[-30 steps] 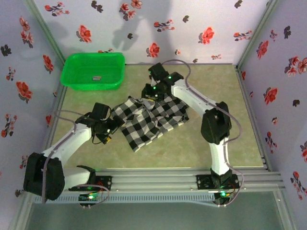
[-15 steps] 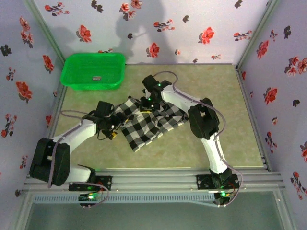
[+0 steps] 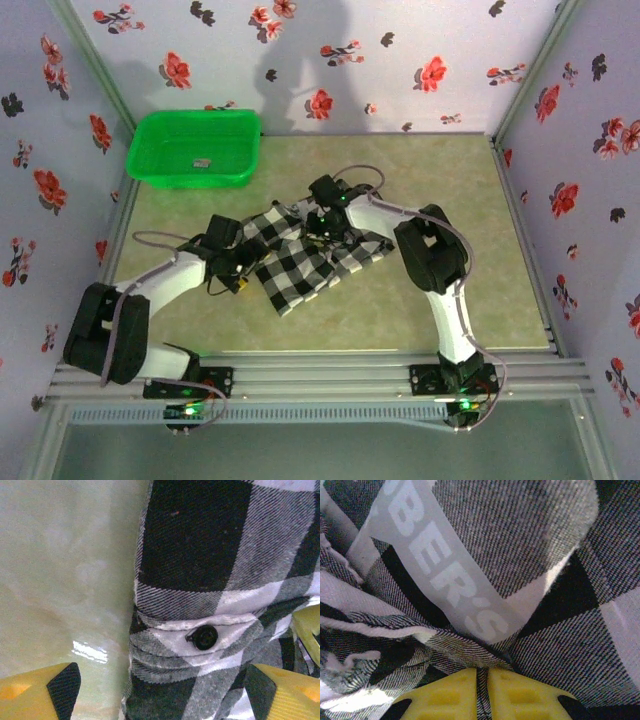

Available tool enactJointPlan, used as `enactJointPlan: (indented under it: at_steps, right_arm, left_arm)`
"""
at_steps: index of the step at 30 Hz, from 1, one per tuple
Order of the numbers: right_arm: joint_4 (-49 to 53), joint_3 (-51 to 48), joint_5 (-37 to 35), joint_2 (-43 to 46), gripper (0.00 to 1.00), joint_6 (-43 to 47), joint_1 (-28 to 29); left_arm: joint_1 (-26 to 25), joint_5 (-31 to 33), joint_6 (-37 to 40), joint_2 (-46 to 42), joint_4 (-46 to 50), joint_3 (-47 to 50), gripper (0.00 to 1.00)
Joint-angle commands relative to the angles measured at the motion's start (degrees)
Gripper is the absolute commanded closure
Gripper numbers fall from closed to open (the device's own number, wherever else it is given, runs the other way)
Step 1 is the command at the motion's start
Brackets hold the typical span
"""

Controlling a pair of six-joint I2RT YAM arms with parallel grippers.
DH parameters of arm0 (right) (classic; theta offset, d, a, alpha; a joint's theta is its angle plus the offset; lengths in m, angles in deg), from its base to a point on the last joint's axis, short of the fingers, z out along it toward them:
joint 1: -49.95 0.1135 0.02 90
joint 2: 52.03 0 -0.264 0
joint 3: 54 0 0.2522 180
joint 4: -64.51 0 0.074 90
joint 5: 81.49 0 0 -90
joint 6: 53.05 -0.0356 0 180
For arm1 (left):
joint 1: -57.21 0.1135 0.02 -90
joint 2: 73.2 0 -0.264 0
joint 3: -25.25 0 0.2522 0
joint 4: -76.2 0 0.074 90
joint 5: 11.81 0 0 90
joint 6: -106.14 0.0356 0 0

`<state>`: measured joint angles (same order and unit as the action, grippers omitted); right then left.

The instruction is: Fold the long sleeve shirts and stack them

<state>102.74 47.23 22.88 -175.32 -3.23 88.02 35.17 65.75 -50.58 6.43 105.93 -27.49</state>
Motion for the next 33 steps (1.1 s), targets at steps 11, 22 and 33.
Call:
enactJointPlan:
  at_steps: [11, 22, 33]
  right_arm:
    - [-0.58, -7.61, -0.15, -0.36, 0.86, -5.15, -0.45]
    - [-1.53, -10.84, 1.07, 1.64, 0.88, -5.78, -0.42]
    - [-1.52, -12.04, 2.19, 2.89, 0.89, -5.78, -0.36]
  left_arm:
    - [-1.18, 1.91, -3.24, 8.01, -16.39, 3.13, 0.35]
    - [-2.03, 1.57, 1.79, 12.34, -18.52, -3.00, 0.57]
    - [-2.78, -0.19, 13.11, 13.05, -3.00, -11.24, 0.63]
